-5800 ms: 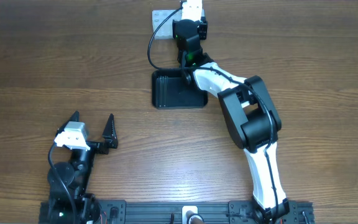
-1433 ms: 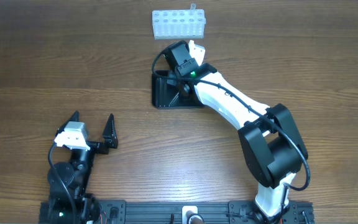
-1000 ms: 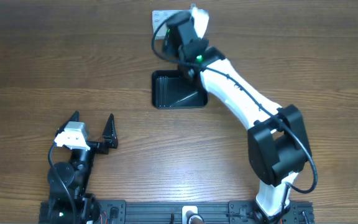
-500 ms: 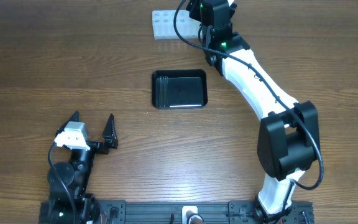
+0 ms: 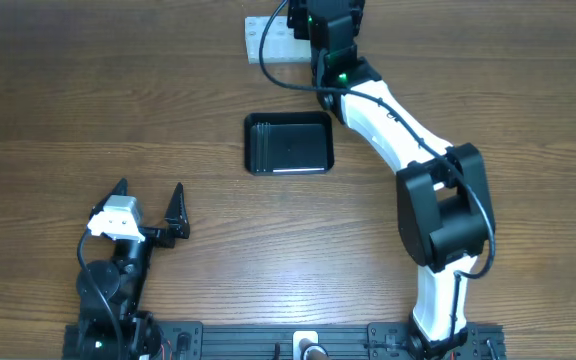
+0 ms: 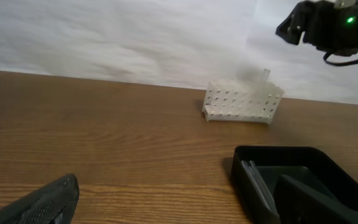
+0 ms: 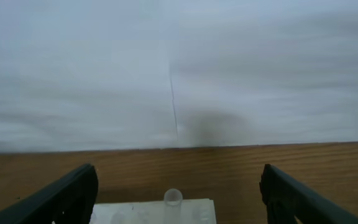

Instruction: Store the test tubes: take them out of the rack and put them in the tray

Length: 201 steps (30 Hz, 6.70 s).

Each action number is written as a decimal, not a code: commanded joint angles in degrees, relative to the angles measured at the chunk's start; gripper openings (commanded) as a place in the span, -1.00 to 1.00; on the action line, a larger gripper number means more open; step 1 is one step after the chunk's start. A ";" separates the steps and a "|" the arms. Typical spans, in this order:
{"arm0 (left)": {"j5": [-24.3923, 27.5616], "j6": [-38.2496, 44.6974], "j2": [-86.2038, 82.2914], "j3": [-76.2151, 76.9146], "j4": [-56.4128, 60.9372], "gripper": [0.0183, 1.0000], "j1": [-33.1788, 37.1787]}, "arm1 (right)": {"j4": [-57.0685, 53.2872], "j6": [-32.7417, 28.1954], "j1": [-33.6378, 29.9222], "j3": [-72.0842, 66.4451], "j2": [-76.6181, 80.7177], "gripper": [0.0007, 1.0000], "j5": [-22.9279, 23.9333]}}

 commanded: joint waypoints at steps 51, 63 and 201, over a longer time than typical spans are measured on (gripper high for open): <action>0.52 0.83 -0.46 -0.24 -0.20 1.00 0.22 | 17.25 -4.42 -0.07 3.13 16.15 0.07 2.01; 0.52 0.83 -0.46 -0.24 -0.20 1.00 0.22 | 17.27 -4.37 -0.07 4.39 17.49 0.13 1.55; 0.52 0.83 -0.46 -0.24 -0.22 1.00 0.22 | 6.45 0.35 3.02 6.86 6.25 -0.98 4.17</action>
